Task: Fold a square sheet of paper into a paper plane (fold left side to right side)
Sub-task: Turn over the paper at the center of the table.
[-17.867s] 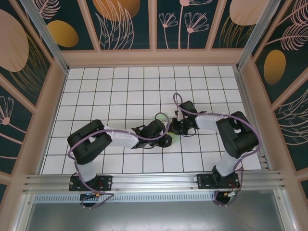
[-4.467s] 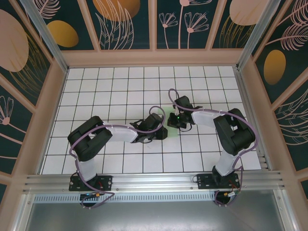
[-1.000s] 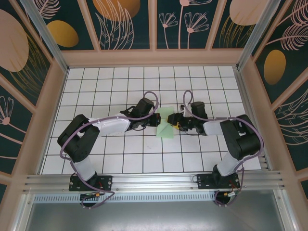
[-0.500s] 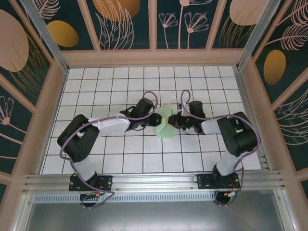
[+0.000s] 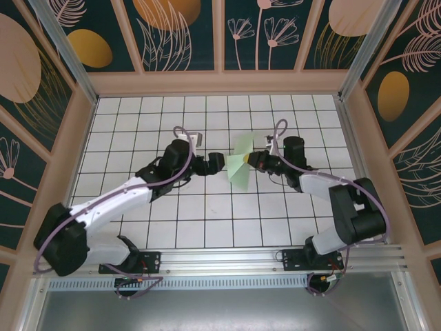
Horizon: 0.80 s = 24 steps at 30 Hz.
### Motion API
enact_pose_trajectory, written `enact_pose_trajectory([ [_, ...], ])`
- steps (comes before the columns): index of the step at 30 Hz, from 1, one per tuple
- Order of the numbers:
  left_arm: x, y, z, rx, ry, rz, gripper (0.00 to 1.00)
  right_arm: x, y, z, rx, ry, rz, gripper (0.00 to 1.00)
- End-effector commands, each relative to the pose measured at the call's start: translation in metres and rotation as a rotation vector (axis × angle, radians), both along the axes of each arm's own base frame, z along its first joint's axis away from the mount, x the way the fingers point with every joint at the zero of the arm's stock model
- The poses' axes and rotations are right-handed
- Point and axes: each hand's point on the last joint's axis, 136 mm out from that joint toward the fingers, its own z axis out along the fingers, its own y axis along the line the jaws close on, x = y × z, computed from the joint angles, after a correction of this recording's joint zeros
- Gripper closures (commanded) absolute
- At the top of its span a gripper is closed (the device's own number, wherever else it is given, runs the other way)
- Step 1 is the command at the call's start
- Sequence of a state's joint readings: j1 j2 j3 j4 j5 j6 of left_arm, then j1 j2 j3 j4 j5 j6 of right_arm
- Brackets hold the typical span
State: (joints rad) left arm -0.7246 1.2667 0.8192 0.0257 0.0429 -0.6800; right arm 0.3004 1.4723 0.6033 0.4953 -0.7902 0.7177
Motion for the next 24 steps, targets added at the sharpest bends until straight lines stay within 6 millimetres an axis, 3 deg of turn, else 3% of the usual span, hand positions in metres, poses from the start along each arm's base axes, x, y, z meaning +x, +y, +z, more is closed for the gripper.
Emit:
enact_pose_trajectory([
  [1, -0.005, 0.005, 0.031, -0.158, -0.051, 0.036, 0.01, -0.002, 0.004, 0.059, 0.100, -0.144, 0.054, 1.00],
  [6, -0.024, -0.001, 0.076, -0.334, -0.156, -0.060, 0.02, -0.008, 0.009, 0.115, 0.191, -0.236, 0.094, 1.00],
  [10, -0.031, -0.009, 0.092, -0.392, -0.160, -0.120, 0.02, -0.017, 0.018, 0.144, 0.240, -0.271, 0.144, 1.00],
  [21, -0.037, -0.034, 0.117, -0.500, -0.132, -0.241, 0.02, -0.039, 0.047, 0.196, 0.316, -0.314, 0.281, 1.00],
  [24, -0.039, -0.035, 0.125, -0.546, -0.140, -0.253, 0.08, -0.043, 0.051, 0.201, 0.336, -0.309, 0.295, 1.00],
])
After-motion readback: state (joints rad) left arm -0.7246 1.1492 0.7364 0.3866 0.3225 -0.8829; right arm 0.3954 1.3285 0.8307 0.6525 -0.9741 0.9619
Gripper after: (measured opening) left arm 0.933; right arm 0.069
